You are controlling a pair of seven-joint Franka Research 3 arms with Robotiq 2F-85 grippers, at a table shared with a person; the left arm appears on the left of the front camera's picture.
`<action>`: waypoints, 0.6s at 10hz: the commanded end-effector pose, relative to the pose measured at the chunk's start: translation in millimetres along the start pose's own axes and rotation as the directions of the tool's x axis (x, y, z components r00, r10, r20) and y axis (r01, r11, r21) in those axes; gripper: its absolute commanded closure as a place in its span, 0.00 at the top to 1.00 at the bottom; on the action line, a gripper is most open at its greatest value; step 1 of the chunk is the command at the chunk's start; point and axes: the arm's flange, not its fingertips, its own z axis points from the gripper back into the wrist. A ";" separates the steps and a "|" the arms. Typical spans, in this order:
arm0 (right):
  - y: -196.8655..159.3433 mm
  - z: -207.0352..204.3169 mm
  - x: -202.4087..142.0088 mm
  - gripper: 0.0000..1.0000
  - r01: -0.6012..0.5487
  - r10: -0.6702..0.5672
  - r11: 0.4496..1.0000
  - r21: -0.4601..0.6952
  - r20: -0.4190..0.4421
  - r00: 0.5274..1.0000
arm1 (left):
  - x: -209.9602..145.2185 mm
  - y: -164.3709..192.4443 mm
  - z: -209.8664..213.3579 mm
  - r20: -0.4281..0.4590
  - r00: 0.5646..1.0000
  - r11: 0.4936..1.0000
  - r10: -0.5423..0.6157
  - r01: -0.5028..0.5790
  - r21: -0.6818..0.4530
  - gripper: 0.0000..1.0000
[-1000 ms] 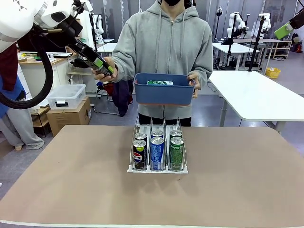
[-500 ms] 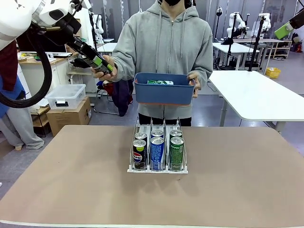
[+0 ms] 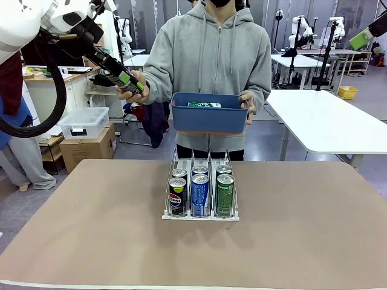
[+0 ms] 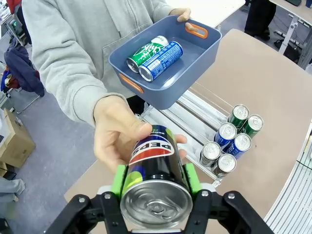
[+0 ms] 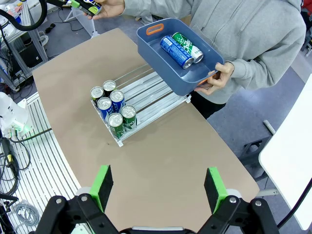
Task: Fill the beverage cans into the dispenser.
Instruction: Pick up the Pepsi coke handed by the human, then place the picked Pepsi coke in the line of the Automatic Can Dispenser with the same cans.
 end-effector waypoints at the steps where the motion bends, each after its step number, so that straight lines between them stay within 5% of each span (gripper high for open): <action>1: -0.3 -0.4 0.0 1.00 0.000 0.000 1.000 0.001 0.000 1.000 | 0.4 0.1 1.8 0.004 1.000 1.000 0.000 0.000 0.002 0.07; 6: -0.3 -0.4 0.0 1.00 0.000 0.000 1.000 0.001 0.000 1.000 | 0.4 0.1 1.8 0.004 1.000 1.000 0.000 0.000 0.002 0.07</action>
